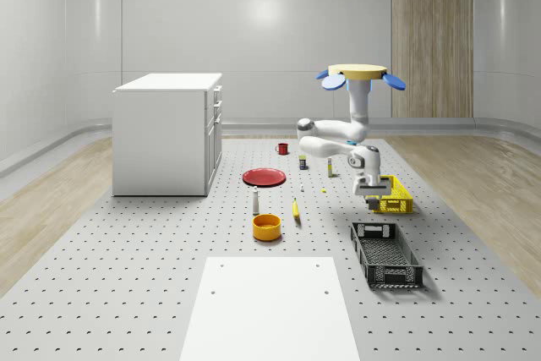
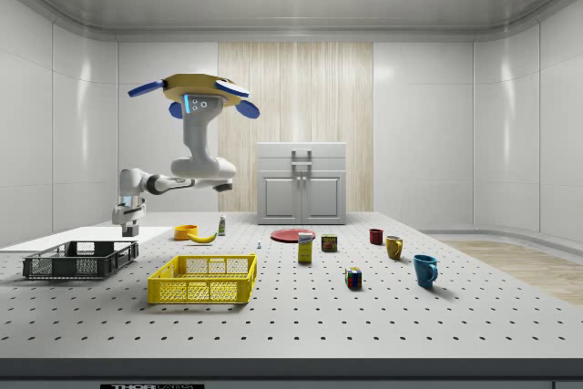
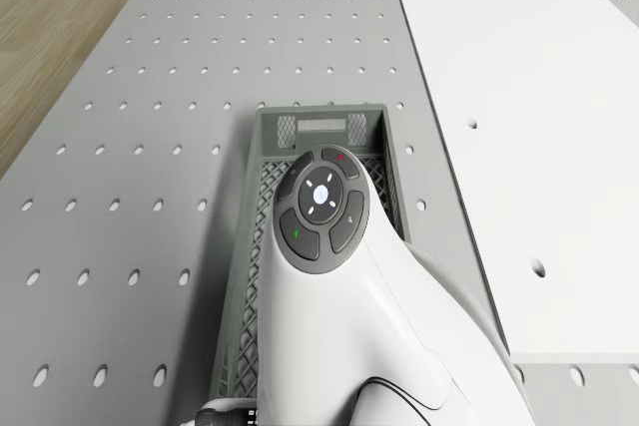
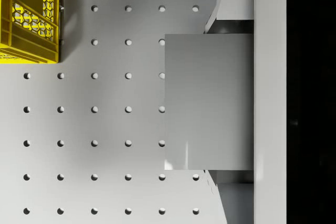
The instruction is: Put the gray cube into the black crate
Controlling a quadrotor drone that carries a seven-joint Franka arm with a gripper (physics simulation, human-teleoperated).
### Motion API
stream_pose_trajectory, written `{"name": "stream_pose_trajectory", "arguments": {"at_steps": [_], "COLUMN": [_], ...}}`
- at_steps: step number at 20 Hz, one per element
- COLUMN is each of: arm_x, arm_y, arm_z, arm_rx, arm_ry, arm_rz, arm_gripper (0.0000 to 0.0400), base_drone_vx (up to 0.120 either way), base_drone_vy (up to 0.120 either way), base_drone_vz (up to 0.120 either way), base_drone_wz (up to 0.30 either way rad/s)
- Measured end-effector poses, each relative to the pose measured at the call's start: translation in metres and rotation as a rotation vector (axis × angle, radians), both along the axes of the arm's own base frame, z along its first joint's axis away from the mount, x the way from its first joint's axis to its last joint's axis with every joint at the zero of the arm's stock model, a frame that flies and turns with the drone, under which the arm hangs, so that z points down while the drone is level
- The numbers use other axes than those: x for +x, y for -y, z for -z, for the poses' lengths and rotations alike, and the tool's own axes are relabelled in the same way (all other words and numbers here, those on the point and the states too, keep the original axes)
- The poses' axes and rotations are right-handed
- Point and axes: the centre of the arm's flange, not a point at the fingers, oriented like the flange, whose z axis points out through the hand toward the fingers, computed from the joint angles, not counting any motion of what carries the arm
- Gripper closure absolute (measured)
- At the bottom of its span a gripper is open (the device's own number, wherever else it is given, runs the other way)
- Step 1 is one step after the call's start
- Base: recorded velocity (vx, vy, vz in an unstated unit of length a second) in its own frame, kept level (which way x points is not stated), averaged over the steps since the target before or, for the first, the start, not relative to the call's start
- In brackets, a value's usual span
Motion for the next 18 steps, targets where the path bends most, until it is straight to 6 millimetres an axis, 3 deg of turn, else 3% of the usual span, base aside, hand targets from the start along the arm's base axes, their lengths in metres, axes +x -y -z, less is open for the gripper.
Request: {"name": "stream_pose_trajectory", "arguments": {"at_steps": [15, 18], "arm_x": [0.0, 0.0], "arm_y": [0.0, 0.0], "arm_z": [0.0, 0.0], "arm_rx": [0.0, 0.0], "arm_ry": [0.0, 0.0], "arm_rz": [0.0, 0.0], "arm_gripper": [0.015, 0.015], "base_drone_vx": [0.12, 0.12], "base_drone_vy": [0.0, 0.0], "base_drone_vz": [0.0, -0.107], "base_drone_wz": [0.0, 0.0]}}
